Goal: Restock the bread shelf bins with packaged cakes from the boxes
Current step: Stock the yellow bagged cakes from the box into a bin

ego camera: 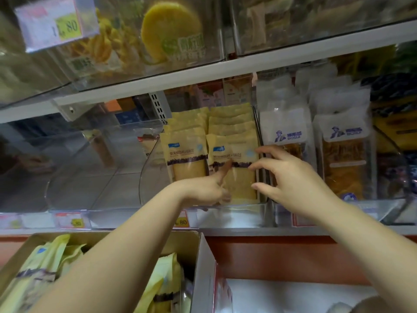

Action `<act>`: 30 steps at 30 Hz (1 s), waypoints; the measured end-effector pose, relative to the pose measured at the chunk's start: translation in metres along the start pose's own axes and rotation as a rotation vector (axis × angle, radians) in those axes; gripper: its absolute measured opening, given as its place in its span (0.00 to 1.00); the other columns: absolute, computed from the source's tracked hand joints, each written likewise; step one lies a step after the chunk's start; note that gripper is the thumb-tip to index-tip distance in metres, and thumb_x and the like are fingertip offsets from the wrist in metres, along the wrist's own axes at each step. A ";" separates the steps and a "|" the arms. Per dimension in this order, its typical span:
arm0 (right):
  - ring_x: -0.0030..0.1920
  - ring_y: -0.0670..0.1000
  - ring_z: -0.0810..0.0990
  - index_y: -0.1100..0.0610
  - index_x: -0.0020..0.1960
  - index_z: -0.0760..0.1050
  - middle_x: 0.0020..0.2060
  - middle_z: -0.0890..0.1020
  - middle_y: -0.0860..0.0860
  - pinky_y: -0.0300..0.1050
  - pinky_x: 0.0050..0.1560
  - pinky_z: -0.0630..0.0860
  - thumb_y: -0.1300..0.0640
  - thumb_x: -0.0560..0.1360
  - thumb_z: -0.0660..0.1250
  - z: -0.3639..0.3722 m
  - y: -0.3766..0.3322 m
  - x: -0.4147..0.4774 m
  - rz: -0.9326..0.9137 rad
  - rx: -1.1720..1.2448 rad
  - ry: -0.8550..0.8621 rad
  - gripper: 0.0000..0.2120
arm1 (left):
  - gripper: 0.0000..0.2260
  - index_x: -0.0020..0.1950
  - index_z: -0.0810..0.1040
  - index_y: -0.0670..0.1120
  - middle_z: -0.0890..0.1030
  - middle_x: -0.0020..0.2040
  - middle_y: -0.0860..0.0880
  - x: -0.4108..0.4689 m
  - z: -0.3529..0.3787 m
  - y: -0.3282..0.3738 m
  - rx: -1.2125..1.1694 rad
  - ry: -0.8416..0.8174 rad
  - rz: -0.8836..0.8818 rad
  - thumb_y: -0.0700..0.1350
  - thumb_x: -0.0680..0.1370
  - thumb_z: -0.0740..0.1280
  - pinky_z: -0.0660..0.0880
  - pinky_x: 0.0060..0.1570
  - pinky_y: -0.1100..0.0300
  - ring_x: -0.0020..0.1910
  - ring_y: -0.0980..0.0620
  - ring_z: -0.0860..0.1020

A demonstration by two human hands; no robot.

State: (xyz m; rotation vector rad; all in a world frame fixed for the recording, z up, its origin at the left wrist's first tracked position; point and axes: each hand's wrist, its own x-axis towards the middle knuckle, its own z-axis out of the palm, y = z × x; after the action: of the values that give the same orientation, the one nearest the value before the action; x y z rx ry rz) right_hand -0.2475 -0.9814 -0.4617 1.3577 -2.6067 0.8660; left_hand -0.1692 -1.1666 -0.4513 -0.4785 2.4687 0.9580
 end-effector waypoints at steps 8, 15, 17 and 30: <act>0.65 0.47 0.71 0.47 0.60 0.77 0.69 0.67 0.43 0.48 0.60 0.74 0.47 0.72 0.71 0.001 0.002 0.002 -0.012 -0.002 0.007 0.17 | 0.44 0.71 0.28 0.64 0.68 0.67 0.49 0.019 0.009 0.003 -0.138 0.080 0.036 0.42 0.79 0.63 0.76 0.56 0.53 0.61 0.42 0.77; 0.66 0.49 0.71 0.49 0.60 0.78 0.69 0.70 0.45 0.51 0.59 0.75 0.49 0.72 0.71 0.002 -0.003 -0.003 -0.005 -0.025 0.048 0.16 | 0.41 0.75 0.35 0.61 0.69 0.70 0.42 0.011 0.003 0.003 -0.058 0.099 0.065 0.41 0.78 0.63 0.77 0.49 0.55 0.53 0.45 0.79; 0.63 0.50 0.74 0.50 0.59 0.78 0.66 0.73 0.47 0.51 0.57 0.76 0.51 0.72 0.71 0.000 -0.010 -0.006 -0.010 -0.069 0.079 0.16 | 0.38 0.77 0.40 0.60 0.71 0.69 0.43 -0.006 0.001 0.003 0.020 0.157 0.107 0.41 0.79 0.62 0.76 0.57 0.48 0.56 0.43 0.79; 0.54 0.49 0.76 0.50 0.57 0.78 0.52 0.81 0.45 0.44 0.49 0.73 0.51 0.76 0.65 0.024 -0.137 -0.030 -0.287 -0.105 -0.035 0.11 | 0.17 0.67 0.71 0.57 0.79 0.54 0.59 -0.191 0.034 -0.104 0.109 0.740 0.134 0.43 0.80 0.62 0.73 0.55 0.62 0.54 0.60 0.77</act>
State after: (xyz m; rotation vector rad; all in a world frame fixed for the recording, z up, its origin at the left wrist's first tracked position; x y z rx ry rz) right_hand -0.1188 -1.0333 -0.4299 1.6734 -2.3598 0.6591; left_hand 0.0496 -1.1858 -0.4310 -0.7407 3.2264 0.7776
